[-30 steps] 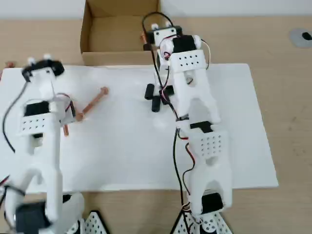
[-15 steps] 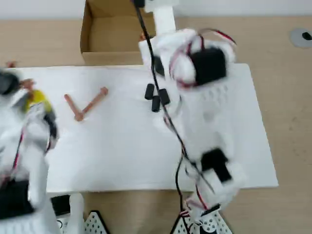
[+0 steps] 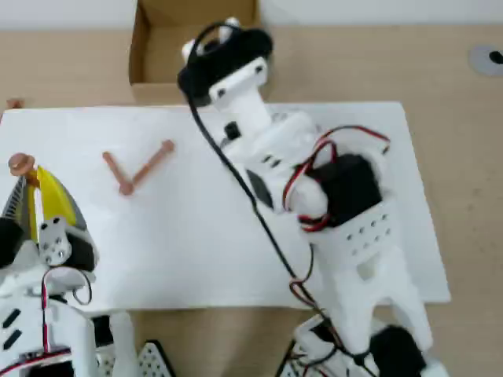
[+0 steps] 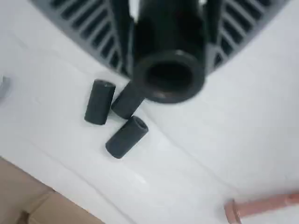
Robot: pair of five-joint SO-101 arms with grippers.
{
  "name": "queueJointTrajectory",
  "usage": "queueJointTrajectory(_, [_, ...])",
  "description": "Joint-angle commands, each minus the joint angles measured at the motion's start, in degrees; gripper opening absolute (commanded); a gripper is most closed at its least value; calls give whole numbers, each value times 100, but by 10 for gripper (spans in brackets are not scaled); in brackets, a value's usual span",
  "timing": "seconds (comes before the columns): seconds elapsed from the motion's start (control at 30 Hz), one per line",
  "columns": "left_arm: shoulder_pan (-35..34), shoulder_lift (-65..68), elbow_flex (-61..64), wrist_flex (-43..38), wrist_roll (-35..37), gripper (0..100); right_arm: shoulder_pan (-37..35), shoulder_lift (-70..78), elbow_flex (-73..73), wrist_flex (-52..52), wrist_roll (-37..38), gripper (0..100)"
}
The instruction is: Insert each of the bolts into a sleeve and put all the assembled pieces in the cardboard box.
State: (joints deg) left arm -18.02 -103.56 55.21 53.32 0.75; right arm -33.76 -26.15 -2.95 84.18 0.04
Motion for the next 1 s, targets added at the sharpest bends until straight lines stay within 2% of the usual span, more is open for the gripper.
queueJointTrajectory(0.0, [-53,13,44,-466,97,7,-92,-866,2088,-1688,255,10])
queueJointTrajectory(0.17, [-53,31,185,-993,571,7,-92,-2308,4629,-4299,378,10])
queueJointTrajectory(0.33, [-44,40,202,-1046,888,7,-189,-3415,6088,-5785,334,10])
queueJointTrajectory(0.5, [246,40,607,-1495,1081,8,-892,-4013,6809,-6462,255,10])
queueJointTrajectory(0.67, [765,40,888,-2066,1064,7,-1622,-4233,7134,-7200,-396,10])
queueJointTrajectory(0.83, [1310,40,914,-2101,1055,7,-2079,-4233,7187,-7420,-466,10])
queueJointTrajectory(0.97, [1741,31,756,-2092,721,7,-2229,-4233,7319,-7420,-440,10])
